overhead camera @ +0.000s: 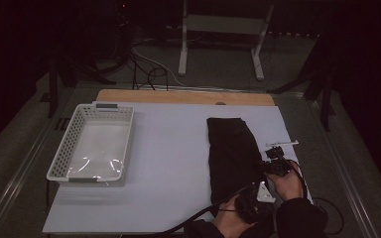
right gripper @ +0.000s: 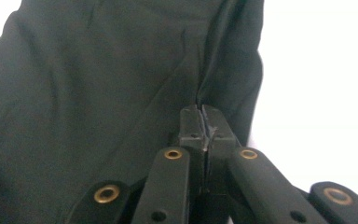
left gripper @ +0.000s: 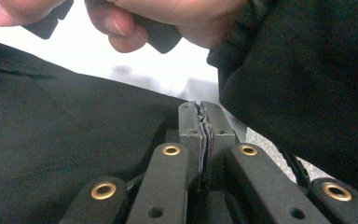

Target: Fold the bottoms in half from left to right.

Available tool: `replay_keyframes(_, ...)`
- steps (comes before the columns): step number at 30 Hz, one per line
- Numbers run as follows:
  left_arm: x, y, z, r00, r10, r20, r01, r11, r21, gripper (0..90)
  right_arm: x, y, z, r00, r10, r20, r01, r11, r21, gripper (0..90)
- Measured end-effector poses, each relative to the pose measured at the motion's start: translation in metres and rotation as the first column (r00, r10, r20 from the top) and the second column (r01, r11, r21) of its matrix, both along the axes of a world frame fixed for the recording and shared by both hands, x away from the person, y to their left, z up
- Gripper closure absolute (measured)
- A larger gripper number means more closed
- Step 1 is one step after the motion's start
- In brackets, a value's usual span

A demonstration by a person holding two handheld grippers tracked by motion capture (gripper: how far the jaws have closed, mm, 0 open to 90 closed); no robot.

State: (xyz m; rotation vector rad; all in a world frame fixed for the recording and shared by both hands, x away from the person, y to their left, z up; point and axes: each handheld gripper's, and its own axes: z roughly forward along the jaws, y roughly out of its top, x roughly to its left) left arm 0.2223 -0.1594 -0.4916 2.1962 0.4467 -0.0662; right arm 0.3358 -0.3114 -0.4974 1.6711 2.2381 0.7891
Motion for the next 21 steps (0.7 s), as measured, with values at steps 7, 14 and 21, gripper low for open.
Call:
replay_keyframes(7, 0.0, -0.001, 0.0, 0.9998, -0.017, -0.013, 0.017, 0.9998, -0.011, 88.0, -0.001, -0.007, 0.003, 0.9995, -0.023, 0.023, 0.024, 0.999, -0.037, 89.7)
replay_keyframes(14, 0.003, 0.008, 0.002, 0.9998, 0.009, -0.015, -0.01, 0.9997, -0.022, 64.7, -0.003, -0.013, 0.002, 0.9988, -0.042, 0.025, 0.043, 0.998, -0.038, 89.6)
replay_keyframes(21, 0.021, 0.045, 0.006, 0.9889, 0.149, -0.004, -0.149, 0.9889, 0.007, 45.0, -0.003, -0.014, -0.002, 0.9992, -0.038, 0.013, 0.038, 0.999, -0.037, 89.1)
